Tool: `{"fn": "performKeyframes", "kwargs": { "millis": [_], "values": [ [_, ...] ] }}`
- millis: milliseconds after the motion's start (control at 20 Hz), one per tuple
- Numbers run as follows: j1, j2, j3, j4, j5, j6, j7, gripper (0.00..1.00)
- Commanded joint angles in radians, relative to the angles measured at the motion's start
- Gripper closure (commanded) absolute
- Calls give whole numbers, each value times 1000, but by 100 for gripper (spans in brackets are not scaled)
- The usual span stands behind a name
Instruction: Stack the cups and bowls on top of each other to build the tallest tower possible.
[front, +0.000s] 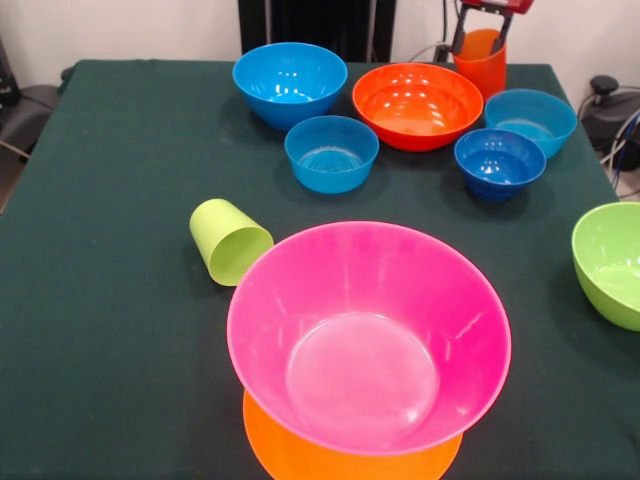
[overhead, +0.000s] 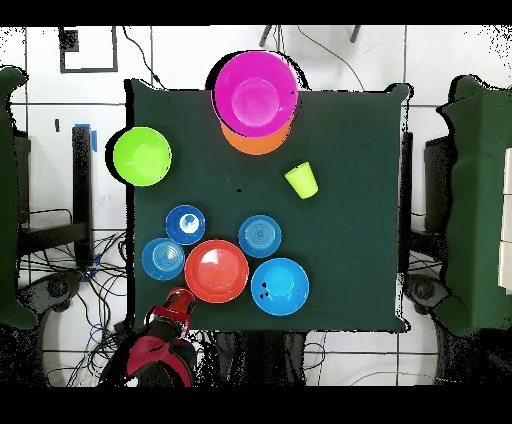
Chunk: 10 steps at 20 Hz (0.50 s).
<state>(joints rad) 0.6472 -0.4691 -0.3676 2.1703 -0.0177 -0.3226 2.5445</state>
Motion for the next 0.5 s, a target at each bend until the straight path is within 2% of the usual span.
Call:
{"fn": "performKeyframes", "kwargs": {
  "millis": [50,500],
  "values": [
    [-15,49,76,-99,-10,-52,58,0],
    [-11,56,77,-101,-7,-55,58,0]
  ]
}}
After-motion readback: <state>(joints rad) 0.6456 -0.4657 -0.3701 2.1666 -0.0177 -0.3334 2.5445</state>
